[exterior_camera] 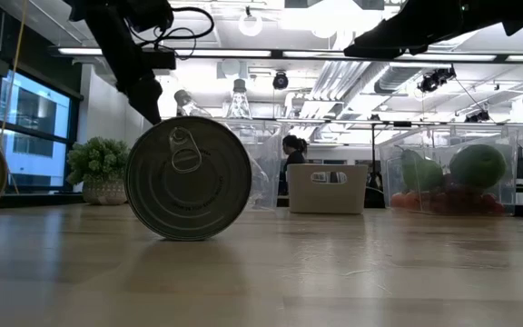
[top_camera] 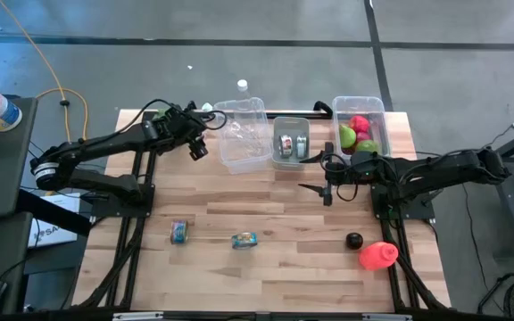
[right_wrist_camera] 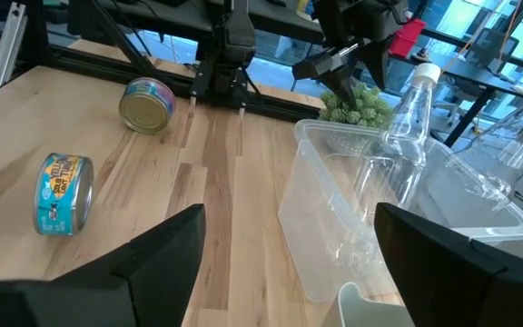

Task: Pick & Place Food Item
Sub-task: Adjust the transparent bottle

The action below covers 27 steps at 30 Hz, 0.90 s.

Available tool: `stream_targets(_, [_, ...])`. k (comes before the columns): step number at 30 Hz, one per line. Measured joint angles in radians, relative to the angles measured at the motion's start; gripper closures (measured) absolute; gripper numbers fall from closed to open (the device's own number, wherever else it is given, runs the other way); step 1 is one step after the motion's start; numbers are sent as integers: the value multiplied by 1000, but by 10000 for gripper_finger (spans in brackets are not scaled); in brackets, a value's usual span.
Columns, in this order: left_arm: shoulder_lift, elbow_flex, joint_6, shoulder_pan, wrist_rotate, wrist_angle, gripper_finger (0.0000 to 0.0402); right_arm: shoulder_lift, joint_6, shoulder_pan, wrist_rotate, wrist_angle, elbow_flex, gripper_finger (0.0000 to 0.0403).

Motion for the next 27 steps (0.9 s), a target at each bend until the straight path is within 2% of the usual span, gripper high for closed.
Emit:
stream_targets(3, [0,-1,5,0,0,3,73,0,0,0,0,2,0,94])
stream_targets(5, [-6,-1,61,0,9,1,62,0,1,0,0,8,0,94])
stream_targets(7, [-22,-1,126,0,74,3,59,0,1,0,0,9,1,94])
stream_targets(11, [-81,-1,193,53,303,15,57,0,6,0,0,9,1,94])
stream_targets(19, [-188,-27,148,361,666,31,57,0,6,1,-3,-12,1,94])
stream_targets(23, [-190,-111,148,484,906,185,57,4,6,1,-3,-21,1,94])
stream_targets(25, [-179,-157,154,516,1039,295,57,7,6,1,-3,-24,1,94])
stream_targets(27, [-168,-199,174,532,1121,375,57,7,6,1,-3,-24,1,94])
